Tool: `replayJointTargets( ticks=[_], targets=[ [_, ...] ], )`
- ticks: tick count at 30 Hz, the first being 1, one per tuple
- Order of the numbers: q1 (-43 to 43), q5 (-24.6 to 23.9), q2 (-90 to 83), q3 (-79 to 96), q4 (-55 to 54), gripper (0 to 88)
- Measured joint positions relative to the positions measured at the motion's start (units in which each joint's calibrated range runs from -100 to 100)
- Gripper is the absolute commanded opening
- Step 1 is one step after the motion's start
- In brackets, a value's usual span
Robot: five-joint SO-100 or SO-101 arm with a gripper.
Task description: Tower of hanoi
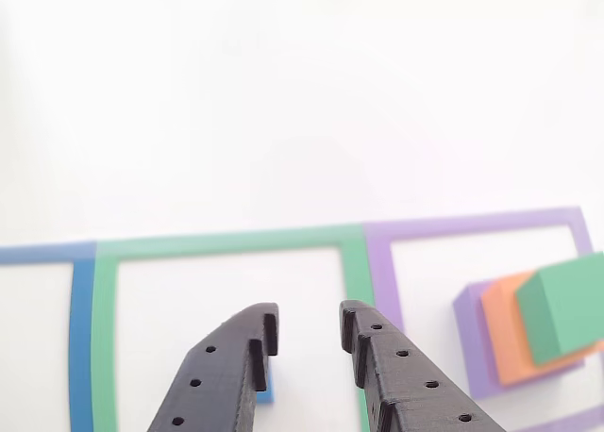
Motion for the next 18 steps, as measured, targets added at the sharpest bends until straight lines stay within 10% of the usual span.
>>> replayJointTargets(
  ticks=[11, 18],
  targets=[
    [2.46, 0.00, -10.55, -33.51, 58.03, 0.0],
    [6.06, 0.00, -12.49, -48.74, 73.68, 0.0]
  ],
)
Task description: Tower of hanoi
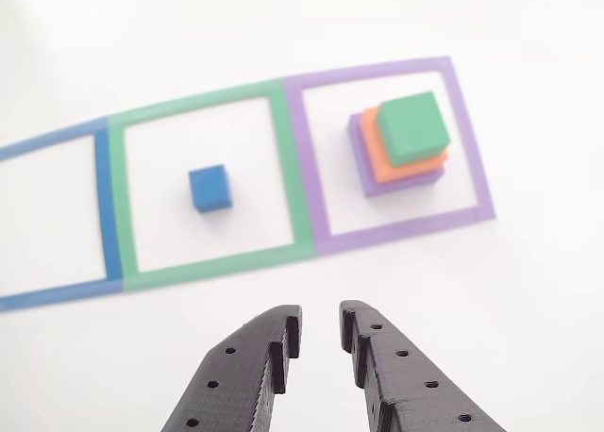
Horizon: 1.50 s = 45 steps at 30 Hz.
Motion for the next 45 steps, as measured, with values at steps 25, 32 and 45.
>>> replayJointTargets(
  ticks=[25, 32, 45],
  targets=[
    [12.03, 0.00, -14.27, 23.41, -16.93, 27.8],
    [15.39, 0.00, -14.35, 34.99, -28.89, 37.2],
    [20.79, 0.00, -5.83, 60.49, -69.34, 40.2]
  ],
)
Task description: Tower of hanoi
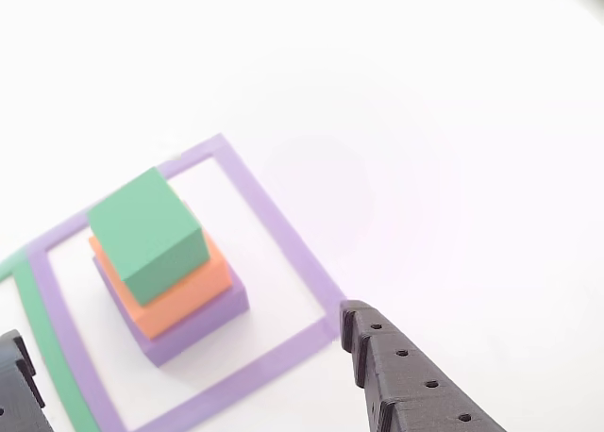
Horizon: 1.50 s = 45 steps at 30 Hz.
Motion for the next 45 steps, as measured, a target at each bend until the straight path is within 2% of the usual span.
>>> replayJointTargets(
  ticks=[12, 18, 32, 45],
  targets=[
    [-4.67, 0.00, 19.00, 3.57, -30.42, 38.8],
    [-4.75, 0.00, 28.45, 3.39, -40.45, 38.8],
    [-4.75, 0.00, 48.12, -6.01, -52.57, 38.7],
    [-6.71, 0.00, 50.74, -7.22, -53.93, 38.4]
  ],
)
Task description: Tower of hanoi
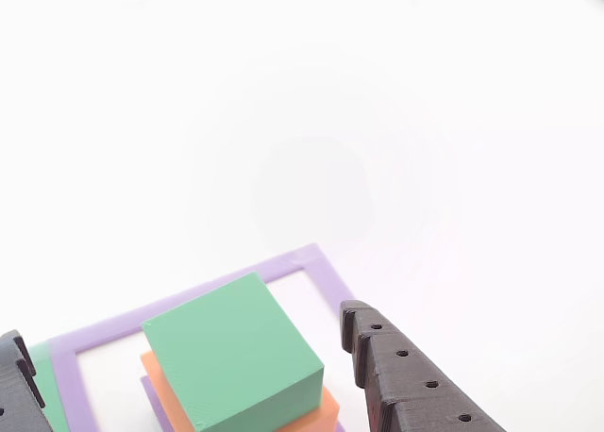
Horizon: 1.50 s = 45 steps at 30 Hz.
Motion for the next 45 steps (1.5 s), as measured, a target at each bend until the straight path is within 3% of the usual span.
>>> replayJointTargets(
  ticks=[20, 34, 45],
  targets=[
    [-1.23, 0.00, 3.04, 0.00, -2.65, 35.4],
    [-2.46, 0.00, 3.04, 0.00, -2.97, 17.7],
    [-2.78, 0.00, 3.04, 0.00, -3.61, 10.2]
  ],
)
